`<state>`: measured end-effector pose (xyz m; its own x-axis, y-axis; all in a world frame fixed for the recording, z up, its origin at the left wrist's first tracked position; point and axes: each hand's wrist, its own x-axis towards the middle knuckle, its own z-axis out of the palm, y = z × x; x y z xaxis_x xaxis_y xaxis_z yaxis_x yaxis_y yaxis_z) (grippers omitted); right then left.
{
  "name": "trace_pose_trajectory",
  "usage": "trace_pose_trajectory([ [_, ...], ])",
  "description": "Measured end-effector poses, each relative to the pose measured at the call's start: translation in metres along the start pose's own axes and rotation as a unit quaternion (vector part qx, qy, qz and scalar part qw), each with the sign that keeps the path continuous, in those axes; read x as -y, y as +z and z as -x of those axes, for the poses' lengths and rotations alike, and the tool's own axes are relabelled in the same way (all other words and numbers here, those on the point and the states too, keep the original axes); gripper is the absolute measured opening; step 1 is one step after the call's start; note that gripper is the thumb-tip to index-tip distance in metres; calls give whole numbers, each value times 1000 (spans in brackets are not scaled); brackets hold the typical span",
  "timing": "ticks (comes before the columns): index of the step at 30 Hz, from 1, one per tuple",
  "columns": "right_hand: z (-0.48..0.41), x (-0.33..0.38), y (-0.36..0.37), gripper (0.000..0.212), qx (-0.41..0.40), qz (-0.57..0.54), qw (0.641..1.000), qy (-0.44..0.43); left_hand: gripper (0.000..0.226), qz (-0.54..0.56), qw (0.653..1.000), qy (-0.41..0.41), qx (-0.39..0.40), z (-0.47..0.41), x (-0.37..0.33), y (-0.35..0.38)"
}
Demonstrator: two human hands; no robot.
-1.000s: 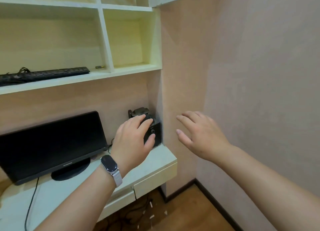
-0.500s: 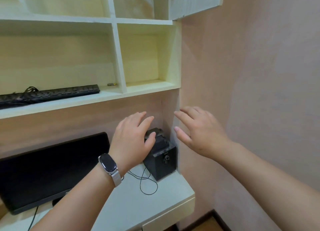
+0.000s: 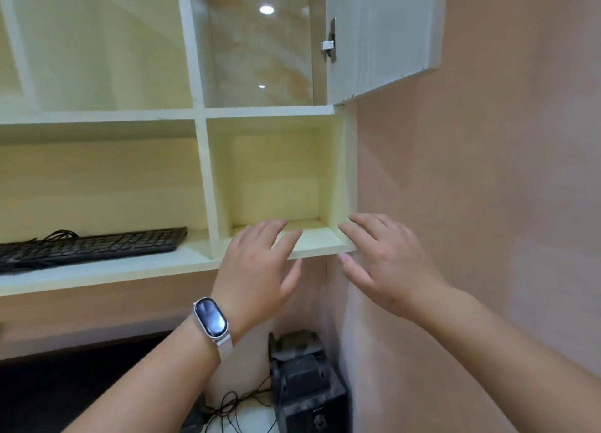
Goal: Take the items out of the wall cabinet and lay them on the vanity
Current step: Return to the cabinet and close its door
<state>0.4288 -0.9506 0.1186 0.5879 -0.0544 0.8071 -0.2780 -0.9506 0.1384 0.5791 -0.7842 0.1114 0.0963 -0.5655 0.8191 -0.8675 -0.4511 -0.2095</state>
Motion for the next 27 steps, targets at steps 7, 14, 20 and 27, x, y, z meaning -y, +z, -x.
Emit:
trace_pose_trajectory([
  [7, -58, -54, 14, 53, -71, -109, 992, 5, 41, -51, 997, 8, -52, -62, 15, 20],
  [14, -95, -65, 13, 61, -174, -264, 947, 61, 51, -113, 988, 17, -100, -119, 59, 15],
  [20, -133, -61, 17, 75, -207, -377, 900, 69, 58, -179, 979, 54, -79, -141, 110, 3],
  [27, -161, -47, 19, 66, -263, -437, 860, 2, 53, -200, 966, 147, -74, -142, 154, 9],
])
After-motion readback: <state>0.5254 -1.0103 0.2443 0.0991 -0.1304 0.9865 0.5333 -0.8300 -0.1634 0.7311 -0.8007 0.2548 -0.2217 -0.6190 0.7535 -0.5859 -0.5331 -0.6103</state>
